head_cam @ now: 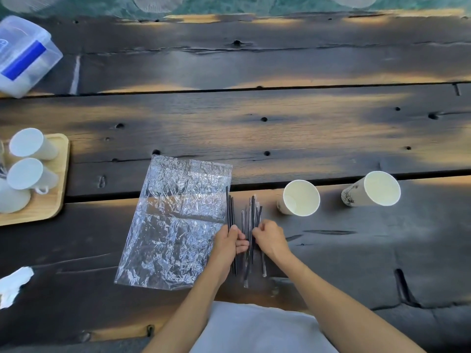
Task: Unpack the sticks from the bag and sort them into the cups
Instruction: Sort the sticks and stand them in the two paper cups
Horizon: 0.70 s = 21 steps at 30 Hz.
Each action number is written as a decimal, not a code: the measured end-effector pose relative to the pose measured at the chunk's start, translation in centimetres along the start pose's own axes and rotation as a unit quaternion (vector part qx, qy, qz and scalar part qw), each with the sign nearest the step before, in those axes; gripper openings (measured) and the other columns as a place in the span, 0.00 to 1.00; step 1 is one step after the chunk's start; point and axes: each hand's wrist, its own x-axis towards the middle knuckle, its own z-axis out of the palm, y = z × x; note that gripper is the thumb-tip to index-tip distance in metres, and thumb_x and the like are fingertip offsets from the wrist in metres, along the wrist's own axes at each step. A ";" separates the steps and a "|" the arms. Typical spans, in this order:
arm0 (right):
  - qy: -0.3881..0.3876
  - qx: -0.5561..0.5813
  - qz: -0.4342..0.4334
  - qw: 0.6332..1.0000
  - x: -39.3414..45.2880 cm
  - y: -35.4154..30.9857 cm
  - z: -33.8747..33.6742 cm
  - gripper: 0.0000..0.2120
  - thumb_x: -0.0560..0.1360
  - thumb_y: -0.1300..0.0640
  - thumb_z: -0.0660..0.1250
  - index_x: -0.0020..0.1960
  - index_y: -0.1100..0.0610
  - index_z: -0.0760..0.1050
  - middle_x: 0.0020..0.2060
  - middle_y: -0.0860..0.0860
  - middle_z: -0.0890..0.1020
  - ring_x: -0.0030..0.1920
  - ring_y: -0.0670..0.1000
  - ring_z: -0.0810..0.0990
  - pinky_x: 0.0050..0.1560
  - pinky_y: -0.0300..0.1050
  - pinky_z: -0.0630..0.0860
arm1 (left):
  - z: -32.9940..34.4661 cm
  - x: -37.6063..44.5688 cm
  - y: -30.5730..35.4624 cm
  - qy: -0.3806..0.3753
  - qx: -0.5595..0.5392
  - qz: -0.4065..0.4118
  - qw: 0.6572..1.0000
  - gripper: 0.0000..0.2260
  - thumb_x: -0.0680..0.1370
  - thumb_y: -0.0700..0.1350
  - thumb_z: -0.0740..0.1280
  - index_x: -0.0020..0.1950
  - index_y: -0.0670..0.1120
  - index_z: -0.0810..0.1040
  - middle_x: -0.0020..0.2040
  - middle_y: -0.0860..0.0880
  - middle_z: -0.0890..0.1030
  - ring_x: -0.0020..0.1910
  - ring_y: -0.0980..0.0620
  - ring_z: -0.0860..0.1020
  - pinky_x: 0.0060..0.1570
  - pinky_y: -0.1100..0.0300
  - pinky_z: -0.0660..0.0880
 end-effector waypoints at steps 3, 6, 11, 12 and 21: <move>-0.048 0.120 -0.035 0.991 -0.5 -0.6 -0.2 0.09 0.72 0.62 0.64 0.34 0.55 0.73 0.27 0.52 0.77 0.26 0.48 0.71 0.29 0.42 0.67 | 0.3 -0.3 -0.1 -0.020 0.034 -0.008 0.999 0.12 0.85 0.45 0.54 0.54 0.37 0.71 0.44 0.42 0.82 0.37 0.48 0.84 0.43 0.55 0.83; -0.068 0.159 -0.055 0.983 -0.8 -1.1 -0.3 0.10 0.74 0.66 0.62 0.36 0.57 0.74 0.27 0.52 0.76 0.22 0.45 0.69 0.24 0.38 0.65 | 0.2 -0.8 -0.2 -0.023 0.112 0.020 0.993 0.10 0.85 0.44 0.54 0.54 0.38 0.69 0.39 0.45 0.79 0.33 0.52 0.76 0.34 0.60 0.75; -0.071 0.146 -0.058 0.985 -0.7 -1.9 0.5 0.06 0.76 0.66 0.59 0.42 0.60 0.71 0.27 0.55 0.76 0.22 0.49 0.71 0.21 0.40 0.67 | 0.0 -0.7 -0.5 -0.017 0.146 0.017 0.989 0.11 0.84 0.46 0.54 0.51 0.39 0.72 0.38 0.46 0.77 0.34 0.52 0.72 0.36 0.57 0.70; -0.051 0.127 -0.056 0.989 -0.6 -1.9 0.7 0.05 0.76 0.66 0.59 0.42 0.61 0.71 0.28 0.55 0.77 0.22 0.50 0.72 0.22 0.40 0.68 | 0.0 -0.6 -0.6 -0.011 0.150 0.016 0.989 0.12 0.84 0.45 0.55 0.51 0.40 0.73 0.38 0.47 0.77 0.35 0.52 0.72 0.37 0.57 0.70; 0.033 -0.190 -0.032 0.981 -0.1 -0.2 0.9 0.11 0.80 0.55 0.61 0.54 0.63 0.73 0.53 0.63 0.79 0.54 0.66 0.78 0.47 0.52 0.74 | -1.3 0.0 0.1 0.026 -0.049 -0.034 0.998 0.10 0.85 0.42 0.54 0.51 0.42 0.73 0.33 0.47 0.73 0.30 0.51 0.73 0.33 0.58 0.76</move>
